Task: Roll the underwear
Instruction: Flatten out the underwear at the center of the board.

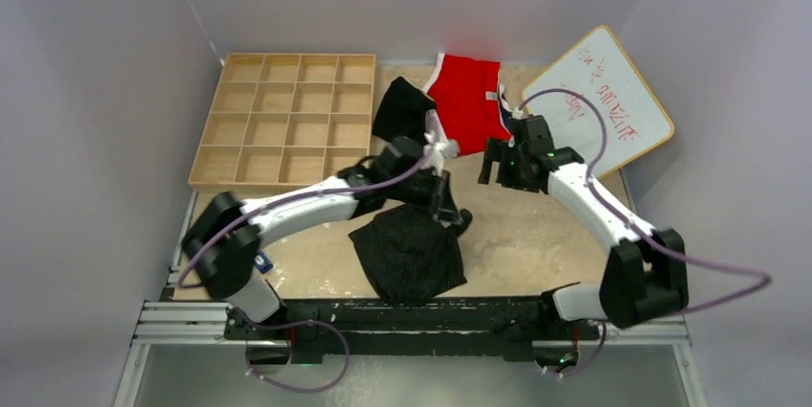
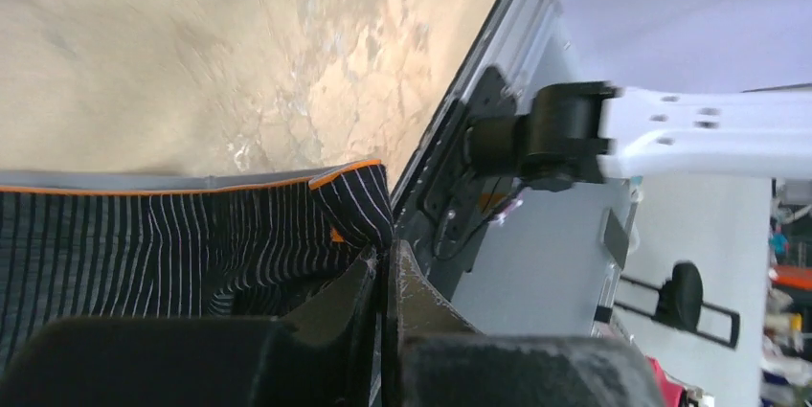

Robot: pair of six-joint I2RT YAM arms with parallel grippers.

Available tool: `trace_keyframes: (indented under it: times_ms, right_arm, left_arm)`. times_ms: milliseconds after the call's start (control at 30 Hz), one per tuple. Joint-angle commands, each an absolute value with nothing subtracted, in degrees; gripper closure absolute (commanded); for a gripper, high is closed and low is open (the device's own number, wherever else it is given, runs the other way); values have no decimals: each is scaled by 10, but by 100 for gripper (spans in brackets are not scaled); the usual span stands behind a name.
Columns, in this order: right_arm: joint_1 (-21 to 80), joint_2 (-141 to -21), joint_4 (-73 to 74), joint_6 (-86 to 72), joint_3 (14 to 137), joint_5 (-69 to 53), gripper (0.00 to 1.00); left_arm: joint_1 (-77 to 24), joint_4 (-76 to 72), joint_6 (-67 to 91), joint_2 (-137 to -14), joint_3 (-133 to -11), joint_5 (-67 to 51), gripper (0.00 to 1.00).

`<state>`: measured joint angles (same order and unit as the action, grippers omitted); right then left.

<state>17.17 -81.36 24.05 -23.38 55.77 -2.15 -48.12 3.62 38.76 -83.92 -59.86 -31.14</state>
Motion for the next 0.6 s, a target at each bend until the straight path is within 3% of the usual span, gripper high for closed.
trace_keyframes:
  times_ms: [0,100,200,400,567]
  right_arm:
    - [166,-697,320,-269,563,112,6]
    - [165,-647,363,-306,557,185,2]
    - [166,-601,374,-313,541,183,1]
    - [165,-564,367,-356,481,21,1]
    - [165,-575,385,-419,431,-61,4]
  left_arm:
    - [-533,-55,403,-956,-670,-319,100]
    - [-533,-96,421,-1000,-675,-336,55]
    - [-533,-113,409,-958,-638,-315,23]
    - [-511,54,302,-830,-598,-174,8]
    - [-420,124,228,-856,-602,-198,4]
